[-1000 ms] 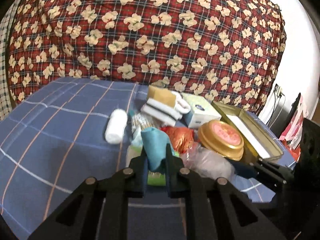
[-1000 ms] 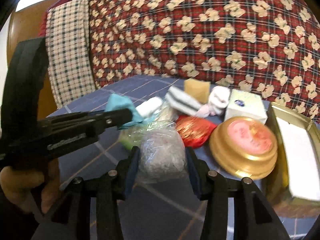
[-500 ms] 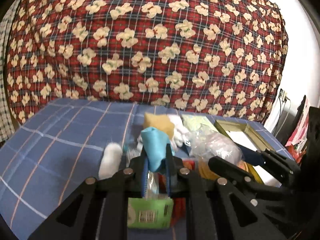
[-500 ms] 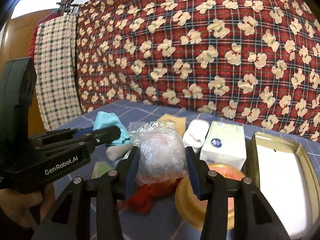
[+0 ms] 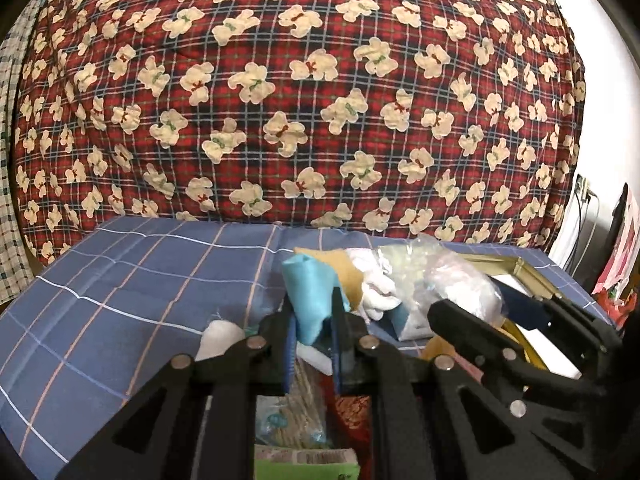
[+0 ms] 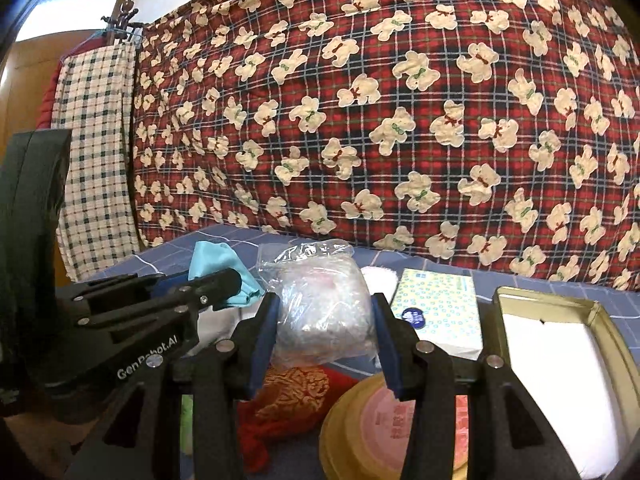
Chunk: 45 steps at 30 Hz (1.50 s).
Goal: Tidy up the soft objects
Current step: 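Carry the teal cloth and plastic bag with both tools over the gold tin tray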
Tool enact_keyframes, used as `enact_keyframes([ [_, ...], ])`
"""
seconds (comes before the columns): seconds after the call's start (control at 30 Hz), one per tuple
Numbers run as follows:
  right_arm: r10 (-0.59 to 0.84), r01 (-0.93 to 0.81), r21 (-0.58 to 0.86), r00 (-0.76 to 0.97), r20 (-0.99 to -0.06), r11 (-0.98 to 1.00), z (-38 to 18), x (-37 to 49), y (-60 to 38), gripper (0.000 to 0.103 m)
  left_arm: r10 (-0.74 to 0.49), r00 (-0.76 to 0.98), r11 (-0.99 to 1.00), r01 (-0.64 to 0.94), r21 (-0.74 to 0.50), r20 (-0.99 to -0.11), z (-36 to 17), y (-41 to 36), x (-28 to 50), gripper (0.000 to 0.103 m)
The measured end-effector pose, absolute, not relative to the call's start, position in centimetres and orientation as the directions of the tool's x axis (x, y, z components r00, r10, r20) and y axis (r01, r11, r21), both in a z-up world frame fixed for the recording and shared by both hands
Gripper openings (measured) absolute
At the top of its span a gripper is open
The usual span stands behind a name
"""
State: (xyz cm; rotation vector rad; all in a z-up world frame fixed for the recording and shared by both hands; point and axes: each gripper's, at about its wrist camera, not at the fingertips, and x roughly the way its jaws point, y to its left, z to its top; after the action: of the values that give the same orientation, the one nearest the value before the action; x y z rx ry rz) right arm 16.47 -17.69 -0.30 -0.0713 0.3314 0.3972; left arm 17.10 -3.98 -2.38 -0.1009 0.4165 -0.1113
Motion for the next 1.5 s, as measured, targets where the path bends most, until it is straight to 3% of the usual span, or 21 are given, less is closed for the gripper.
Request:
enact_keyframes([
  [0.8,0.109,-0.113,-0.01,0.978,-0.178,0.994,1.5,15.6,-23.5,0.049,-0.186,0.894,0.981,0.148,-0.121,-0.408,-1.0,-9.5,19.0,0.011],
  [1.5,-0.215,0.236,0.061,0.945,-0.247,0.97,0.9,15.8,-31.2,0.049,-0.393,0.807,0.916,0.388,-0.106,-0.442,0.9,-18.1,20.0,0.011],
])
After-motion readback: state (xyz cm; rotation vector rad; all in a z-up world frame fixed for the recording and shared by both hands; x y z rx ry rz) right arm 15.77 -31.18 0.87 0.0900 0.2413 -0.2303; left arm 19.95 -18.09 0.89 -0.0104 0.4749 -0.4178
